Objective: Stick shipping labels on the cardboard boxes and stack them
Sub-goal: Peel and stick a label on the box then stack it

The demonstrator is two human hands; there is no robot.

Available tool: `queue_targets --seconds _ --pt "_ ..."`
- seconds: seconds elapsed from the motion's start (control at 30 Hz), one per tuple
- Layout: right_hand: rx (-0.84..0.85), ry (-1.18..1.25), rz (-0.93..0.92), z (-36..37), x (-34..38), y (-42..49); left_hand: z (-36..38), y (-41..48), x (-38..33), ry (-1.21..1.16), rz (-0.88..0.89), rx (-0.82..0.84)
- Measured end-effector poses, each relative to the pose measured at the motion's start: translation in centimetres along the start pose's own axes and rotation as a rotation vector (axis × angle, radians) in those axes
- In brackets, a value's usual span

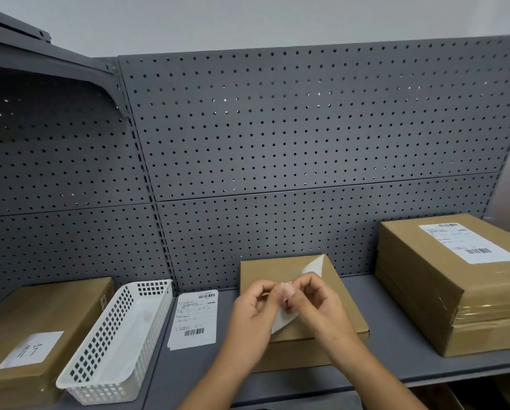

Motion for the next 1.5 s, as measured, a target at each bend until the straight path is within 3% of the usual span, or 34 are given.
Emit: queue_targets --seconds 0.37,0.53,0.63,0.8,1.03,1.2,1.37,1.5 --pt "-0.126 -0.012 0.061 -2.2 -0.9 0.4 -1.0 0.9 0.6 -0.248 -0.217 -0.153" --pt "-0.196 0.163 0.092 -2.5 -1.7 0.7 -0.8 1.0 1.5 -0.414 -0.313 -0.161" --pt "-0.252 0.133 0.060 -3.2 -1.8 0.7 -0.6 1.0 1.7 -0.482 -0.359 -0.169" --pt "-0.212 0.110 0.113 -3.8 -1.7 0.6 -0.6 1.0 1.8 -0.423 -0.349 -0.203" --pt "-0.204 0.032 0.085 -3.7 -1.7 0.7 1.0 0.5 0.8 -0.511 -0.404 -0.059" --pt "-0.182 0.054 0.090 -3.7 -1.9 0.9 1.0 0.2 0.7 -0.358 -0.285 -0.001" --pt "-0.214 -0.013 0.141 -4.7 -2.0 1.3 -0.1 0.6 1.9 -0.318 -0.301 -0.151" --pt "-0.285 0.089 0.246 -7.1 -2.8 1.4 -2.2 1.2 3.1 -0.315 -0.333 -0.241"
Point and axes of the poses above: each hand's wrist, its own y-axis towards the middle knuckle, its own z-axis out of the palm, x = y × z, the point moved 4 cm from there along y, towards the middle knuckle
